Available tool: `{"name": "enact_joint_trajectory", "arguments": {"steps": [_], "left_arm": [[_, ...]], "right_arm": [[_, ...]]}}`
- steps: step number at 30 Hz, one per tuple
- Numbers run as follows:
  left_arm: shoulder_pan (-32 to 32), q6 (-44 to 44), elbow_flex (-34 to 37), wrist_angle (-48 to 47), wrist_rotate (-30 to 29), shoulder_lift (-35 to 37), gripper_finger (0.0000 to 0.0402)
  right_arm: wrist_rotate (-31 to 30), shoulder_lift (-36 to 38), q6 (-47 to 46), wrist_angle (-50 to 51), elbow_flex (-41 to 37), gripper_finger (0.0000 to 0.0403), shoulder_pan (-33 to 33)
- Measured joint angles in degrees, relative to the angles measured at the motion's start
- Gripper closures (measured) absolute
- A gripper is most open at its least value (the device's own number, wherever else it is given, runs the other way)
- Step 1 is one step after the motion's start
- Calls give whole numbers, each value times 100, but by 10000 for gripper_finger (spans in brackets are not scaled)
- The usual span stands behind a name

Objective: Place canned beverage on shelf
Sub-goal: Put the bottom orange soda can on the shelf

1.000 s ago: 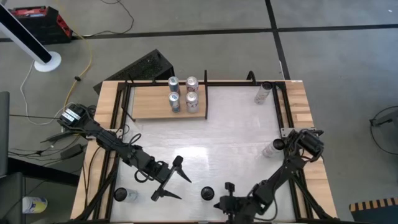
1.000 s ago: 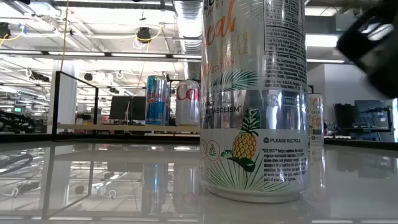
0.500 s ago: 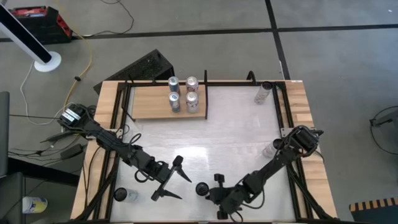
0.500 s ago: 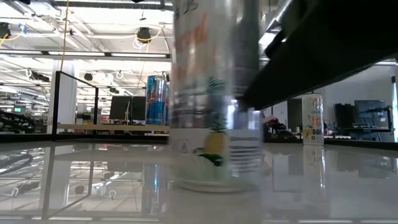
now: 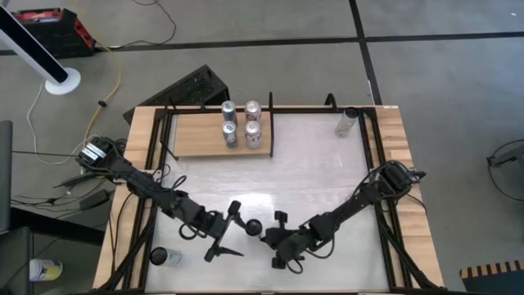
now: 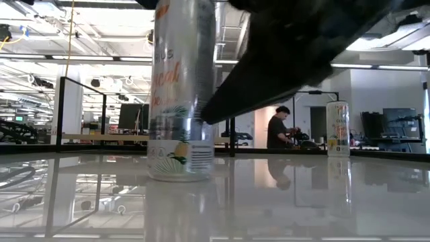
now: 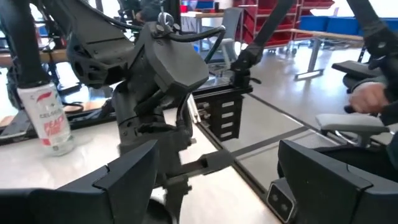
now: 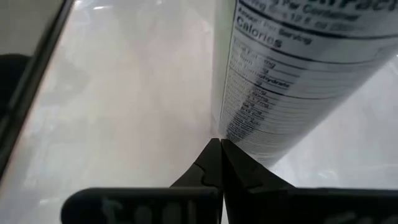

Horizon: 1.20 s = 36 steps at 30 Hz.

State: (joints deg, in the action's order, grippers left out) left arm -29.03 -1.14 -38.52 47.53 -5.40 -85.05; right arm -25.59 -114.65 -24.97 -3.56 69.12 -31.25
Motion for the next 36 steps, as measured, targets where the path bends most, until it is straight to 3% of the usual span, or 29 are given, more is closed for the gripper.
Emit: {"name": "enact_joint_trajectory", "arguments": {"steps": [8,19,36], "left_arm": [[210,63,0,-445,1,1,88],[617,204,0,-943,1,1,88],[978,315,-4,-1697,37,-21,88]], "right_arm": [[765,0,3,-100,-1,384,-170],[766,-93,412,-819,4,384,-60],[874,-725,197,-931,23,383,403]]}}
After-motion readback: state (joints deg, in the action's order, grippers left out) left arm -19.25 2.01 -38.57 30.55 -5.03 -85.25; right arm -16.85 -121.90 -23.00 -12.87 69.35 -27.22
